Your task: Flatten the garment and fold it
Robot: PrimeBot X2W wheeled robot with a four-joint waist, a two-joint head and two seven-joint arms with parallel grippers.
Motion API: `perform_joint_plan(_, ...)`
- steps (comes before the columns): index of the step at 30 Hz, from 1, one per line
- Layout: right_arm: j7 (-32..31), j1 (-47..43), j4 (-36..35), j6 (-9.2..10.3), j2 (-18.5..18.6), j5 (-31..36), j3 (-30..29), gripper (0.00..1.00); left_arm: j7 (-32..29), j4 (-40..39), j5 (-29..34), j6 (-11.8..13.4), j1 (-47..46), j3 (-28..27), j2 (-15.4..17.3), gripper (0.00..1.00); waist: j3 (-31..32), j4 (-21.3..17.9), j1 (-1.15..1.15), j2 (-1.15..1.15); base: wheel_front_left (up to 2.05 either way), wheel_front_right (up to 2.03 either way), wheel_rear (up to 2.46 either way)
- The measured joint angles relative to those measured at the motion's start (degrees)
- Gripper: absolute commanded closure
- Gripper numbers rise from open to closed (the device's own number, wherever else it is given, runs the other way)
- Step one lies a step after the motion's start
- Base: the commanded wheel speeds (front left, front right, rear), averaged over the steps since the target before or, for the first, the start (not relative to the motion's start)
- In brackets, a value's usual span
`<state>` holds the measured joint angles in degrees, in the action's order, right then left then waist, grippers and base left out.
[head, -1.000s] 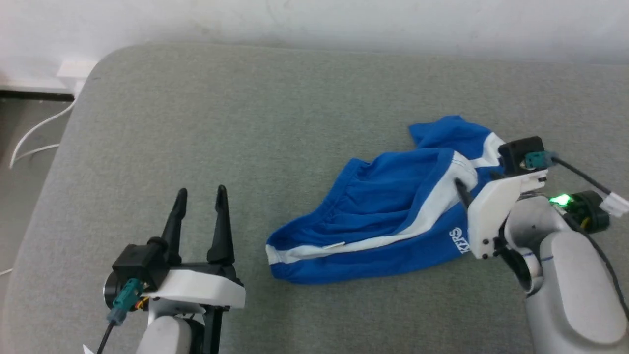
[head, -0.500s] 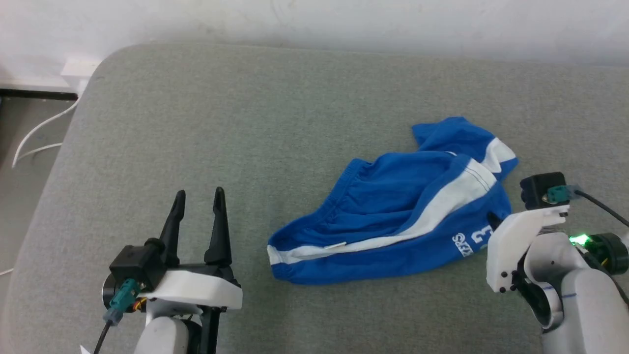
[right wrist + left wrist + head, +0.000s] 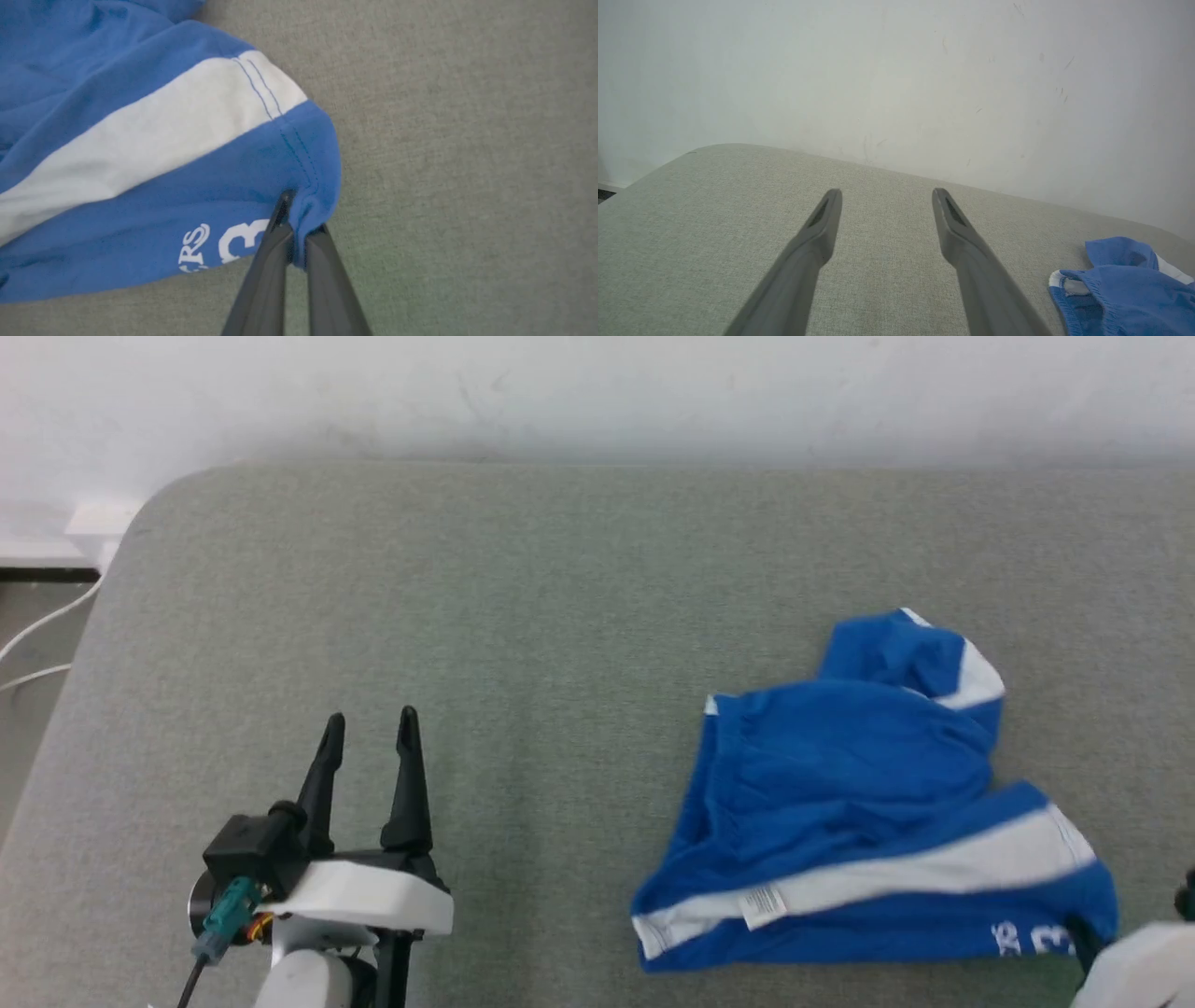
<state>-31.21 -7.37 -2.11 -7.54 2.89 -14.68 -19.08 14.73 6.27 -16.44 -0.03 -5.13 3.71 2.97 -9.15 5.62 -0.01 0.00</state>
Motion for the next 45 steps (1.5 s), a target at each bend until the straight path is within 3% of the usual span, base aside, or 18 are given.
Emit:
perform_joint_plan(1, -0.03, -0.68, 0.98, 0.0, 0.0, -0.58, -0.37, 0.94, 0.0, 0.1, 0.0, -0.05, 0.18, -0.1, 0.0, 0.0, 0.09, -0.33, 0.0, 0.0, 0.0, 0.0, 0.0)
perform_joint_plan(2, -0.11, -1.15, 1.66, 0.0, 0.0, -0.85, -0.38, 0.6, 0.0, 0.32, 0.09, -0.49, 0.27, -0.09, 0.01, 0.0, 0.17, -0.64, 0.0, 0.0, 0.0, 0.0, 0.0)
perform_joint_plan(3, -0.02, -1.46, 2.01, 0.0, -0.07, -1.25, -0.32, 0.0, 0.0, 0.6, 0.34, -0.92, 0.32, -0.05, -0.01, 0.0, 0.29, -0.92, 0.0, 0.0, 0.0, 0.0, 0.0)
perform_joint_plan(7, 3.5, -1.52, 0.74, 0.0, -0.08, -1.44, -0.86, 0.0, 0.0, 2.02, 1.02, -3.23, 0.58, 1.08, 0.1, 0.0, 1.0, -1.71, 0.0, 0.0, 0.0, 0.0, 0.0)
perform_joint_plan(11, 9.43, -1.39, -2.46, 0.0, 0.0, -0.49, -1.22, 0.0, -2.12, 3.94, 1.32, -6.3, 1.35, 6.88, 2.32, 0.0, 1.95, -2.03, 0.0, 0.0, 0.0, 0.0, 0.0)
perform_joint_plan(15, 12.85, -1.98, -5.2, 0.0, 0.01, 1.49, 0.21, 0.0, -9.09, 3.71, -0.14, -7.05, 1.37, 16.72, 6.8, 0.0, 2.48, -2.26, 0.0, 0.0, 0.0, 0.0, 0.0)
perform_joint_plan(18, 13.77, -2.55, -5.92, 0.0, -0.02, 1.6, 0.78, 0.0, -15.25, 2.44, -4.04, -7.08, 1.06, 24.98, 11.33, 0.0, 2.41, -2.65, 0.0, 0.0, 0.0, 0.0, 0.0)
perform_joint_plan(22, 14.25, -2.65, -6.16, 0.0, -0.01, 1.51, 1.66, 0.0, -23.16, 0.64, -10.95, -7.08, -0.41, 31.72, 15.32, 0.0, 2.07, -3.36, 0.01, 0.0, 0.0, 0.0, 0.0)
perform_joint_plan(34, 15.28, -2.59, -5.04, 0.0, -0.02, 0.41, 3.61, 0.0, -35.91, -2.52, -22.56, -6.36, -0.43, 32.49, 15.72, 0.0, 1.17, -6.08, 0.01, 0.0, 0.0, 0.0, 0.0)
perform_joint_plan(35, 15.28, -2.57, -5.04, 0.0, -0.02, 0.41, 3.64, 0.0, -35.97, -2.93, -22.78, -6.2, -0.36, 32.33, 15.72, 0.57, 1.06, -6.19, 0.01, 0.0, 0.0, 0.0, 0.0)
perform_joint_plan(36, 15.27, -2.53, -5.0, 0.0, -0.02, 0.41, 3.68, 0.0, -35.97, -3.27, -22.86, -5.91, -0.29, 32.23, 15.75, 0.82, 0.95, -6.29, 0.01, 0.0, 0.0, 0.0, 0.0)
perform_joint_plan(37, 15.27, -2.49, -4.93, 0.0, -0.02, 0.42, 3.79, 0.0, -35.97, -3.44, -22.86, -5.88, -0.25, 32.15, 15.82, 1.0, 0.88, -6.37, 0.01, 0.0, 0.0, 0.0, 0.0)
perform_joint_plan(45, 11.0, 2.68, -1.81, 0.0, 0.0, 2.4, 5.8, 0.0, -35.67, -3.85, -22.8, -4.26, -0.18, 31.28, 16.33, 1.0, 0.34, -6.81, 0.01, 0.0, 0.0, 0.0, 0.0)
